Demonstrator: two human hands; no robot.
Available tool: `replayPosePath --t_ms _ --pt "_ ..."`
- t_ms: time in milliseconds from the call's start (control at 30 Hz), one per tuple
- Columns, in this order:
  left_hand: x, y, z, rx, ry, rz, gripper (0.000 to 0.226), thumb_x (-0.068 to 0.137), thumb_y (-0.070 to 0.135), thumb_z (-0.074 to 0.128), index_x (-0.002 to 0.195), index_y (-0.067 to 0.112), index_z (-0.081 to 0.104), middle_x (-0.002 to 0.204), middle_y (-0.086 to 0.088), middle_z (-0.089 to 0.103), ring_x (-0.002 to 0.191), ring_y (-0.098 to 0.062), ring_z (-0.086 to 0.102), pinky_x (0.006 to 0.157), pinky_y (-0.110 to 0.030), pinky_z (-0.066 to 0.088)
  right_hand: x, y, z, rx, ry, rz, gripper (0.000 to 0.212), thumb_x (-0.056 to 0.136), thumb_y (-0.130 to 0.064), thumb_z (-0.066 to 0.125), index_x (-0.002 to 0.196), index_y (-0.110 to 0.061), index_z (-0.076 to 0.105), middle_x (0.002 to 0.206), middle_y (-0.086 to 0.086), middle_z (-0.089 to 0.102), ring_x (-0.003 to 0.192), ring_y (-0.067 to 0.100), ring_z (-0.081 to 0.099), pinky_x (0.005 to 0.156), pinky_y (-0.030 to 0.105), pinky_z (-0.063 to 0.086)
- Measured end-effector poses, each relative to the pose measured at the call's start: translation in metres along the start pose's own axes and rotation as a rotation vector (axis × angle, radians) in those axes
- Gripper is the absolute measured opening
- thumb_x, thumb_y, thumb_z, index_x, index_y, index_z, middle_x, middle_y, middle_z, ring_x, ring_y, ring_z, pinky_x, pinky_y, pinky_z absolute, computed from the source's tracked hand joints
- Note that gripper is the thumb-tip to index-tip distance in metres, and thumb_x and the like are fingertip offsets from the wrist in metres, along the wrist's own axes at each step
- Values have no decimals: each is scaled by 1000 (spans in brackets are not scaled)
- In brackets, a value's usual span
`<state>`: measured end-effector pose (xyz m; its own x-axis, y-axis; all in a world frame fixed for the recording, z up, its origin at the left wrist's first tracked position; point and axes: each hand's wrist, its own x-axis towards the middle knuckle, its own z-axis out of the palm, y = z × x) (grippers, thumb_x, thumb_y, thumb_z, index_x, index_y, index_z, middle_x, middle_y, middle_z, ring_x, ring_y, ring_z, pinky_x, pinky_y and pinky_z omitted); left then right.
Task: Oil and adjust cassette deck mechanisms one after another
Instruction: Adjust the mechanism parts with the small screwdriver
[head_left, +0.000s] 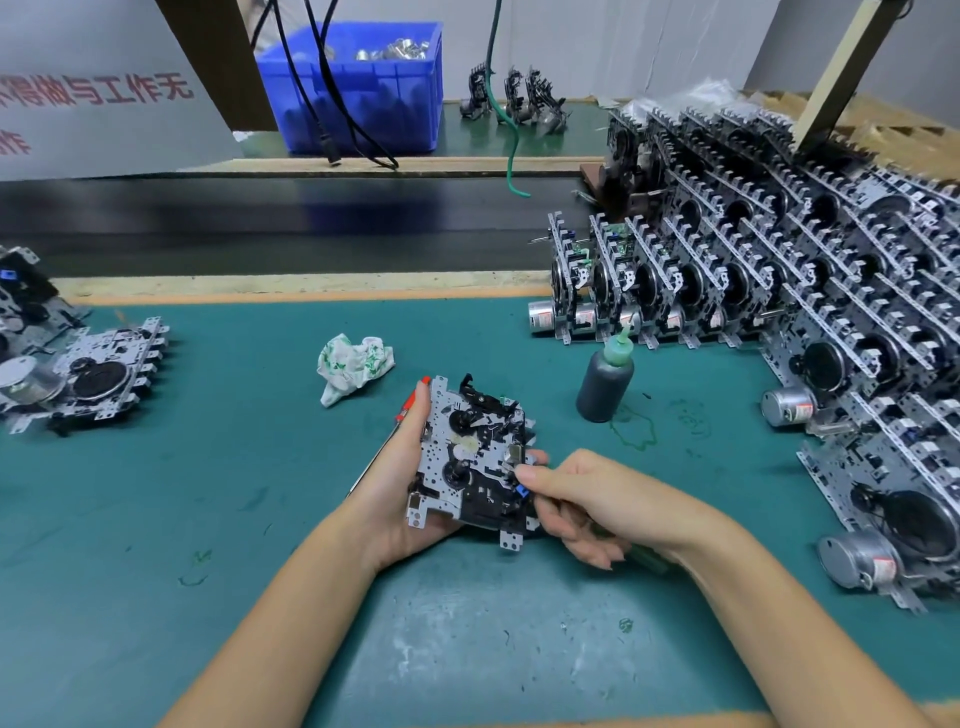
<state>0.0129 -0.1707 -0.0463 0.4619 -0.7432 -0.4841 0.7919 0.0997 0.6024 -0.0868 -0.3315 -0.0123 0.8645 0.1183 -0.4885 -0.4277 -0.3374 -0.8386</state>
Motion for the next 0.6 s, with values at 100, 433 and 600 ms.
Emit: replayPosePath --t_ms 100,433,600 --pt "0 -1 0 9 20 17 73 76 70 41 104 11 74 118 -15 66 105 -28 66 75 -36 58 1 -1 -1 -33 -8 -4 60 101 -38 34 47 -12 40 30 1 38 28 11 25 43 27 22" --pt "0 -9 7 7 72 128 72 86 68 35 95 10 77 110 -19 69 98 -30 68 72 -35 59 4 1 -9 -83 -87 35 65 99 -47 33 41 -17 34 30 -1 26 32 13 18 47 31 17" --pt "-1 -12 9 53 57 153 73 87 68 31 91 12 78 106 -18 70 95 -28 69 68 -32 58 4 2 -11 -91 -121 15 65 99 -48 33 41 -18 36 30 -1 27 32 14 19 48 30 19"
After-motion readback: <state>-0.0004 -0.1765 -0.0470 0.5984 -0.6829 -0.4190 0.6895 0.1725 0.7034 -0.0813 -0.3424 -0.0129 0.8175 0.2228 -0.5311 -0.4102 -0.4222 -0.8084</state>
